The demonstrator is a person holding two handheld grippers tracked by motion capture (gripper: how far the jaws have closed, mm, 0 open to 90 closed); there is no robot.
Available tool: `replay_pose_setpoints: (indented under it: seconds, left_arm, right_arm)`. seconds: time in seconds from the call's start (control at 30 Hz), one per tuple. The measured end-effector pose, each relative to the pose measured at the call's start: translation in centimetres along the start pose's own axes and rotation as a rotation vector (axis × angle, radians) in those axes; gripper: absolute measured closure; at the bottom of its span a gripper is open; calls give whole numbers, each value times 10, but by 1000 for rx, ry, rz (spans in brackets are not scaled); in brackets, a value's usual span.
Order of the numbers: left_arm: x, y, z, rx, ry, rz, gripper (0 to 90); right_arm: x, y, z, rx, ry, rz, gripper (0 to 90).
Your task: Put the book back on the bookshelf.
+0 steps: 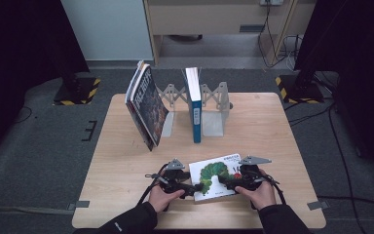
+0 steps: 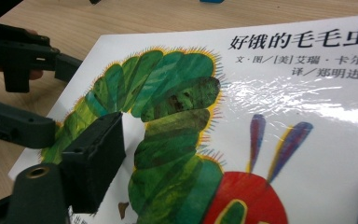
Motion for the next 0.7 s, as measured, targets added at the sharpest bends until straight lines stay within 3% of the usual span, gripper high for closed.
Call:
replay_pose_setpoints:
  seconds: [0.2, 0.4, 0.7]
  left_arm:
    - [-1, -2, 1, -2, -4, -22, 199]
    - [0, 1, 0, 17, 0, 6, 210]
    - [-1, 0, 1, 25, -4, 3, 234]
  right_arm:
    - [-1, 0, 0, 6, 0, 16, 160]
    - [-9, -1, 1, 3, -26, 38, 334]
    - [-16, 0, 3, -59, -42, 57, 436]
Point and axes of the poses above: each handheld gripper's, and its own axes: x roughly forward along the jaws, z roughly out of its top, y roughly to its left, the point moved 10 cm from there along x, roughly forward along the jaws, and after that the axes turned 12 degrees about y, right-handed, at the moved point
